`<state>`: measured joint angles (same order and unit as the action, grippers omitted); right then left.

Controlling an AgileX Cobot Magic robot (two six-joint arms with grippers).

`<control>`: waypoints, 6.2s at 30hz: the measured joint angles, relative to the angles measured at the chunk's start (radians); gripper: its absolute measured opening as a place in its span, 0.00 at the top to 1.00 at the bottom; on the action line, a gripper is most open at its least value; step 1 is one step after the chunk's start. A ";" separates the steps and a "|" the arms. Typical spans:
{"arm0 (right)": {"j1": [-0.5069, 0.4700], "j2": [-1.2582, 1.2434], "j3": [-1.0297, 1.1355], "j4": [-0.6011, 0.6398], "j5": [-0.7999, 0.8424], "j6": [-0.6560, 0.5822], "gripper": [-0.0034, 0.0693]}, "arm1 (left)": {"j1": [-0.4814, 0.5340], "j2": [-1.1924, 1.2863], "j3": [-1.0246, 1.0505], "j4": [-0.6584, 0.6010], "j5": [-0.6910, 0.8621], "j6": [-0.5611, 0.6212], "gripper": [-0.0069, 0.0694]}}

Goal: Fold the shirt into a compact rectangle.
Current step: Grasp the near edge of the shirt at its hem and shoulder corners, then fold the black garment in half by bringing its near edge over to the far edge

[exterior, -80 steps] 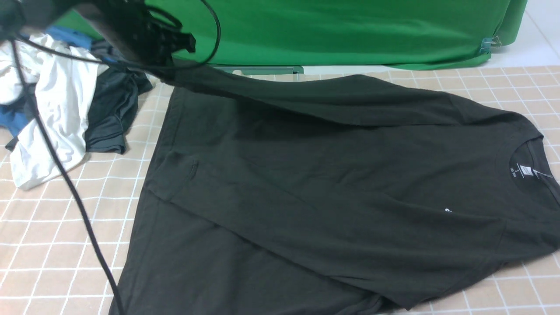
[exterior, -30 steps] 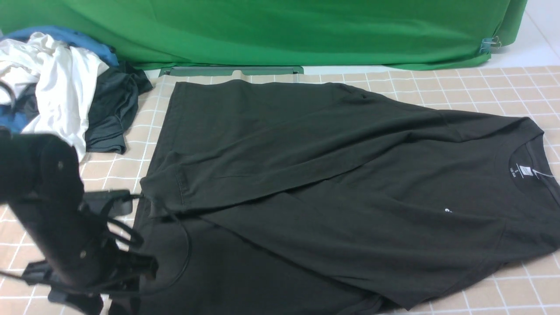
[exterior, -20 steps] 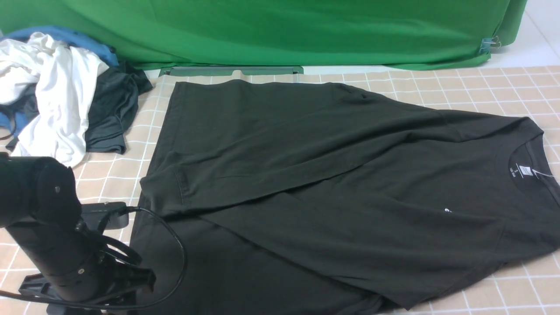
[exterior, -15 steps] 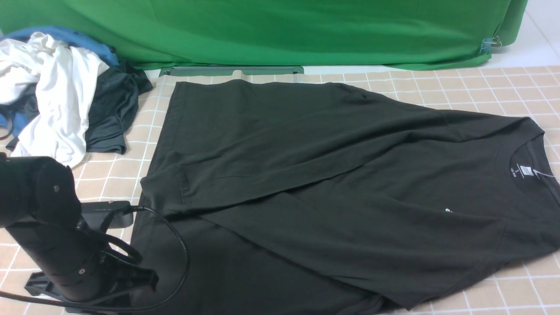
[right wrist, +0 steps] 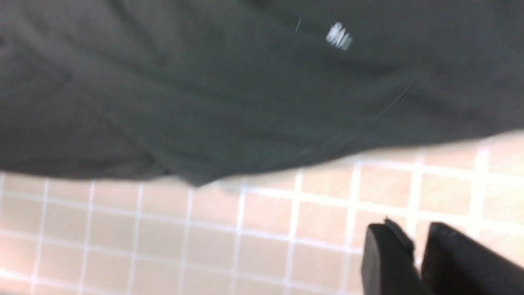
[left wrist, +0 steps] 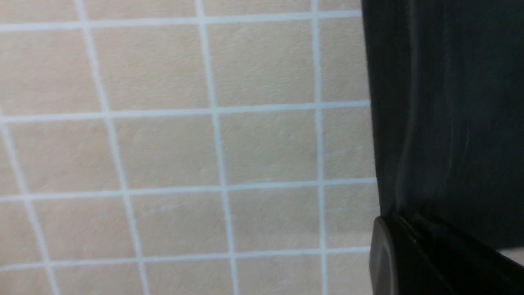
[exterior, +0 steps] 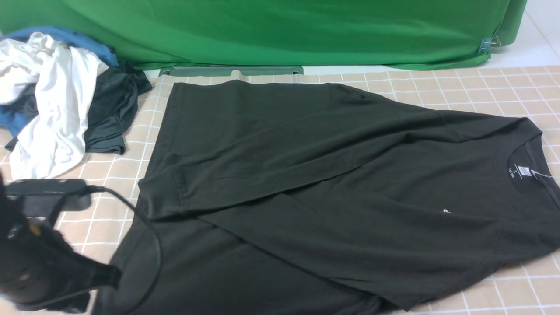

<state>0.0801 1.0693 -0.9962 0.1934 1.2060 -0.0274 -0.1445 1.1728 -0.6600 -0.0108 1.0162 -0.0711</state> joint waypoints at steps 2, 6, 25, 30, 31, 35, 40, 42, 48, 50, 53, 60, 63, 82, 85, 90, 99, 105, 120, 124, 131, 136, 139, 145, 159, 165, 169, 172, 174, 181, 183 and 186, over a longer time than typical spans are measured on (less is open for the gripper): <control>0.019 0.043 0.030 0.018 -0.005 0.000 0.58 | 0.000 -0.016 0.000 0.033 0.025 -0.023 0.89; 0.083 0.113 0.117 0.027 -0.097 0.001 0.35 | 0.000 -0.032 0.000 0.053 0.038 -0.040 0.89; 0.126 0.188 0.172 0.002 -0.275 0.036 0.20 | 0.000 0.059 0.195 -0.215 -0.289 0.238 0.28; 0.126 0.187 0.172 0.000 -0.296 0.027 0.20 | 0.000 0.168 0.195 -0.227 -0.323 0.240 0.25; 0.126 0.187 0.172 0.000 -0.301 0.027 0.20 | 0.000 0.183 0.187 -0.234 -0.320 0.250 0.27; 0.126 0.187 0.172 -0.001 -0.317 0.027 0.20 | 0.001 0.211 0.165 -0.268 -0.311 0.326 0.46; 0.126 0.187 0.172 -0.002 -0.323 0.022 0.20 | 0.001 0.225 0.156 -0.318 -0.310 0.357 0.82; 0.126 0.187 0.172 -0.002 -0.323 0.013 0.20 | 0.000 0.229 0.142 -0.315 -0.283 0.352 0.86; 0.126 0.187 0.172 -0.035 -0.278 0.000 0.20 | 0.000 0.126 0.039 -0.075 -0.134 0.165 0.86; 0.126 0.187 0.172 -0.050 -0.264 0.010 0.20 | 0.000 0.058 0.018 -0.012 -0.094 0.104 0.86; 0.126 0.187 0.172 -0.055 -0.257 0.027 0.19 | 0.000 -0.021 0.011 0.011 -0.054 0.065 0.86; 0.126 0.188 0.201 -0.019 -0.262 0.036 0.19 | 0.000 -0.061 0.010 0.038 0.002 0.045 0.86; 0.127 0.214 0.246 0.008 -0.299 0.027 0.19 | 0.000 -0.061 0.010 0.041 -0.011 0.044 0.86; 0.296 0.504 0.293 -0.083 -0.589 0.096 0.49 | 0.000 -0.061 0.010 0.000 -0.052 0.039 0.86; 0.301 0.507 0.287 -0.078 -0.623 0.078 0.82 | 0.000 -0.061 0.009 -0.012 -0.058 0.039 0.86; 0.304 0.481 0.259 -0.073 -0.594 0.047 0.88 | 0.000 -0.061 -0.029 -0.029 -0.034 0.039 0.86; 0.271 0.289 0.195 -0.094 -0.473 0.044 0.88 | 0.000 -0.043 -0.188 -0.023 -0.023 -0.022 0.86; 0.116 0.340 -0.034 -0.095 -0.386 -0.042 0.88 | 0.000 0.140 -0.394 0.003 -0.090 -0.070 0.86; 0.014 0.952 -0.736 -0.092 -0.272 -0.112 0.88 | 0.091 0.836 -1.138 -0.026 -0.147 -0.083 0.86; 0.014 1.067 -0.849 -0.092 -0.270 -0.112 0.86 | 0.098 0.962 -1.292 -0.030 -0.147 -0.079 0.86; 0.013 1.142 -0.921 -0.107 -0.351 -0.129 0.46 | 0.099 1.107 -1.449 -0.022 -0.149 -0.074 0.77; 0.013 1.115 -0.964 -0.108 -0.218 -0.134 0.37 | 0.101 1.094 -1.472 0.056 -0.129 -0.071 0.53; 0.013 1.070 -0.981 -0.111 -0.075 -0.142 0.52 | 0.103 1.062 -1.479 0.076 -0.039 -0.043 0.41; 0.009 0.916 -0.910 -0.109 -0.002 -0.184 0.89 | 0.103 0.984 -1.419 0.072 0.178 0.052 0.56; -0.023 0.617 -0.449 -0.110 -0.155 -0.187 0.90 | 0.104 0.812 -0.936 -0.097 0.111 0.132 0.80; -0.023 0.611 -0.431 -0.110 -0.164 -0.187 0.90 | 0.104 0.820 -0.929 -0.100 0.019 0.138 0.32; -0.023 0.611 -0.431 -0.110 -0.165 -0.187 0.90 | 0.104 0.856 -0.929 -0.119 0.019 0.142 0.07; -0.023 0.611 -0.431 -0.110 -0.166 -0.180 0.90 | 0.104 0.887 -0.929 -0.144 0.028 0.158 0.03; -0.023 0.611 -0.431 -0.110 -0.171 -0.167 0.90 | 0.104 0.909 -0.929 -0.163 0.036 0.159 0.06; -0.055 0.634 -0.431 -0.108 -0.170 -0.121 0.87 | 0.104 0.953 -0.941 -0.208 0.084 0.184 0.60; -0.079 0.637 -0.431 -0.108 -0.161 -0.108 0.84 | 0.104 0.953 -0.943 -0.209 0.091 0.189 0.72; -0.161 0.641 -0.431 -0.108 -0.117 -0.100 0.67 | 0.103 0.953 -0.956 -0.203 0.106 0.198 0.76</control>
<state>-0.0804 1.7102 -1.4271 0.0850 1.0888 -0.1272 -0.0411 2.1261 -1.6157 -0.2143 1.1221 0.1265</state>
